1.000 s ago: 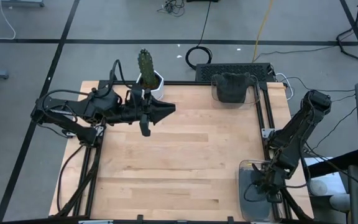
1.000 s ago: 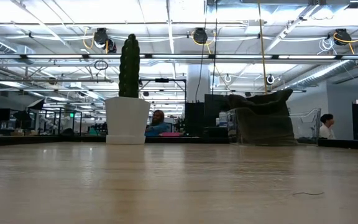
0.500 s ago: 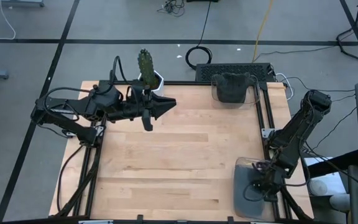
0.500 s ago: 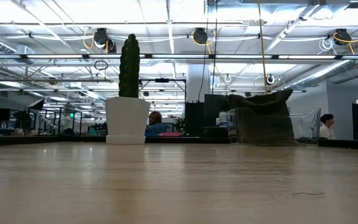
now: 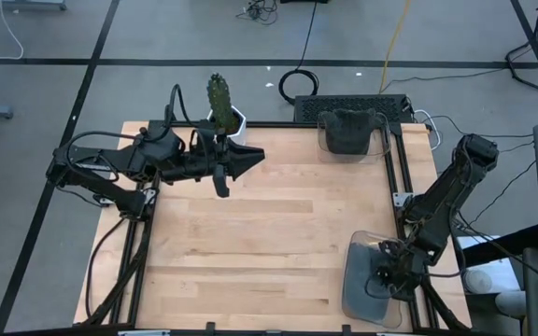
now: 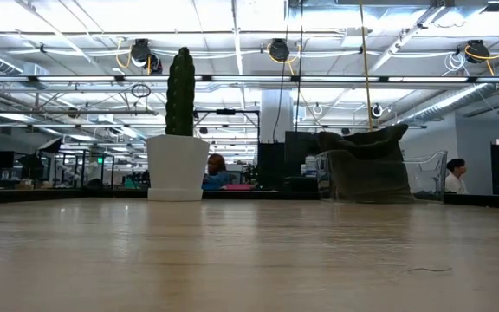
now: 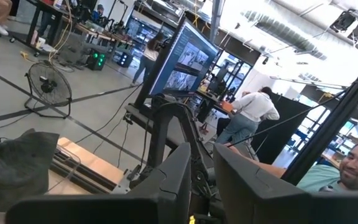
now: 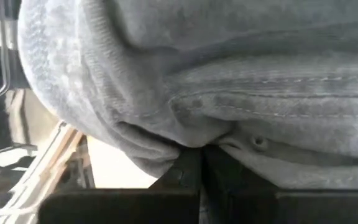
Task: Pick & Place hat
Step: Put the gray cap into the bottom transparent bin
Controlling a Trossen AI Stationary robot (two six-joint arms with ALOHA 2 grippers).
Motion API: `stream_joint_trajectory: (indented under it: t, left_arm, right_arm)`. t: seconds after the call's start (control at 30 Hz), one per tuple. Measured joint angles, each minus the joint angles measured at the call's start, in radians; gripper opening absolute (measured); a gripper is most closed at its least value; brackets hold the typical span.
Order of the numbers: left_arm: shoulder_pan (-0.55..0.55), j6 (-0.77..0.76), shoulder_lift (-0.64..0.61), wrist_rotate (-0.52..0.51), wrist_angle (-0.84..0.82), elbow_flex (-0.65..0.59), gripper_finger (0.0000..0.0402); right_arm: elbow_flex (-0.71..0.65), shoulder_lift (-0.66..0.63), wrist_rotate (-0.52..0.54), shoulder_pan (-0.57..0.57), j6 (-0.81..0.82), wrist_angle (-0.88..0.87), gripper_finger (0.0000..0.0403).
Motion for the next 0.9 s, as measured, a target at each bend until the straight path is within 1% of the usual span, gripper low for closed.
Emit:
stream_joint_trajectory:
  t: [0.1,0.37,0.53,0.63,0.73,0.8,0.9]
  left_arm:
    - [0.000,0.003,0.000,0.000,0.000,0.000,0.0076]
    - [0.001,0.014,0.000,0.003,0.000,0.000,0.0076]
    - [0.001,0.019,0.000,0.004,-0.008,0.000,0.0076]
    - [0.001,0.022,0.000,0.016,-0.008,0.000,0.0076]
    - [0.001,0.022,0.000,0.054,-0.008,0.000,0.0076]
    - [0.001,0.016,0.000,0.071,-0.009,0.000,0.0076]
    - [0.001,0.005,0.000,0.076,-0.041,0.000,0.0076]
  right_arm:
    - [0.029,-0.043,-0.027,-0.008,0.023,-0.021,0.0000]
    - [0.170,-0.173,-0.044,-0.009,0.080,-0.302,0.0000]
    - [0.214,-0.250,-0.074,-0.009,0.127,-0.385,0.0000]
    - [0.216,-0.287,-0.129,-0.009,0.196,-0.421,0.0000]
    - [0.216,-0.296,-0.179,-0.008,0.213,-0.481,0.0000]
    - [0.216,-0.292,-0.165,-0.008,0.204,-0.517,0.0000]
    - [0.207,-0.275,-0.111,-0.010,0.171,-0.547,0.0000]
